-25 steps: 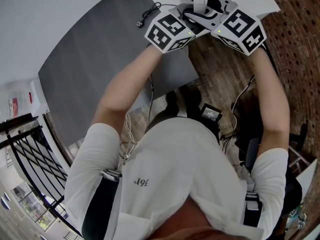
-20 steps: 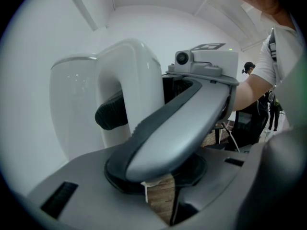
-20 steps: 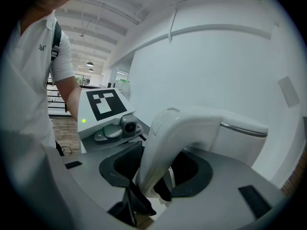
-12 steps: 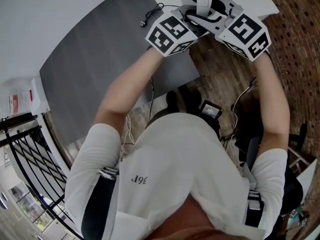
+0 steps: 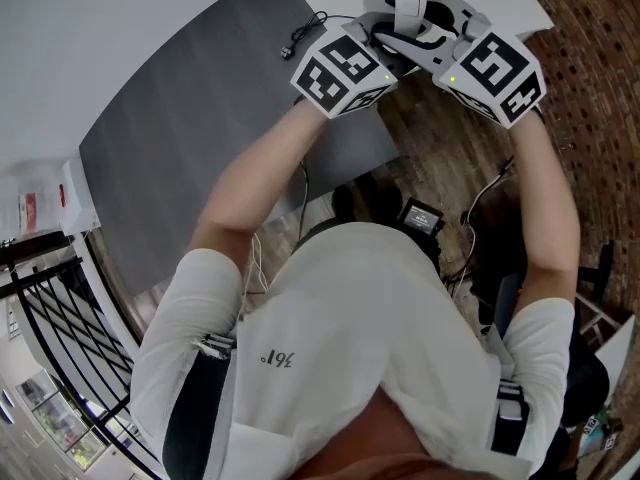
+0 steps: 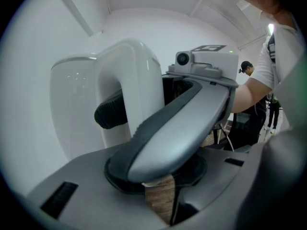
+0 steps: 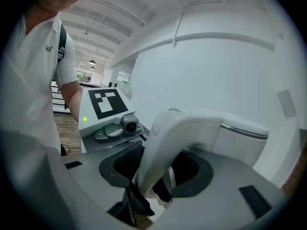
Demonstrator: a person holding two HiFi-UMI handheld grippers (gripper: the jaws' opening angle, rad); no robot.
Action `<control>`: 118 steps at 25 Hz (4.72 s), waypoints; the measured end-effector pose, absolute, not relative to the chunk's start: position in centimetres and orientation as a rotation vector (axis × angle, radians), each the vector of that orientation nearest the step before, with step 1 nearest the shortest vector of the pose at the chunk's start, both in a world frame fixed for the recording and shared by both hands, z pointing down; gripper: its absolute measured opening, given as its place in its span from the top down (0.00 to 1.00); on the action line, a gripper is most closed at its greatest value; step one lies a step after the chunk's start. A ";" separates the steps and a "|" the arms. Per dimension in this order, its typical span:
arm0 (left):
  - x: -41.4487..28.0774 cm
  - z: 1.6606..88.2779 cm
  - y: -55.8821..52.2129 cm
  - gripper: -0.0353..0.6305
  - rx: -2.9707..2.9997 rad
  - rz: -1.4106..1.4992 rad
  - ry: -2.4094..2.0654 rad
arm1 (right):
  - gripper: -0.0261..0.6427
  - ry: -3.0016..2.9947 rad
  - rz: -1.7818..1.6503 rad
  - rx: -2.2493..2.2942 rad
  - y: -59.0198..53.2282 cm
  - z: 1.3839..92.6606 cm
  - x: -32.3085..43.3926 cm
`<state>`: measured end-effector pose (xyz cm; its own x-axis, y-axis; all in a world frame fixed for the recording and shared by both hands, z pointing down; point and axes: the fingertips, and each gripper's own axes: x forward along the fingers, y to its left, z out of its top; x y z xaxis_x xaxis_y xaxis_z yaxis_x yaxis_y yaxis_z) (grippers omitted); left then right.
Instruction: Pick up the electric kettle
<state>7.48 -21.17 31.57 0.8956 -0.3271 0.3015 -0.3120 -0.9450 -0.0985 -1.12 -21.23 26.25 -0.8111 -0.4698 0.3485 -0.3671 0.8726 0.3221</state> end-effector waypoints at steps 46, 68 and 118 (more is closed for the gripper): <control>6.4 31.2 -12.3 0.79 -3.016 -0.520 0.425 | 0.71 -2.616 -0.324 0.602 -12.7 25.9 -2.2; 5.6 31.8 -8.5 0.79 -2.994 -0.536 0.421 | 0.71 -2.612 -0.297 0.603 -9.0 26.6 -2.9; 4.8 33.9 -4.1 0.78 -3.008 -0.530 0.305 | 0.70 -2.588 -0.189 0.659 -5.4 29.0 -3.5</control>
<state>4.81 -4.10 33.91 0.9209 -0.2067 0.3306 -0.1819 -0.9777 -0.1047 -3.53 -5.44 29.04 -0.7794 -0.4821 0.4001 -0.4188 0.8759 0.2397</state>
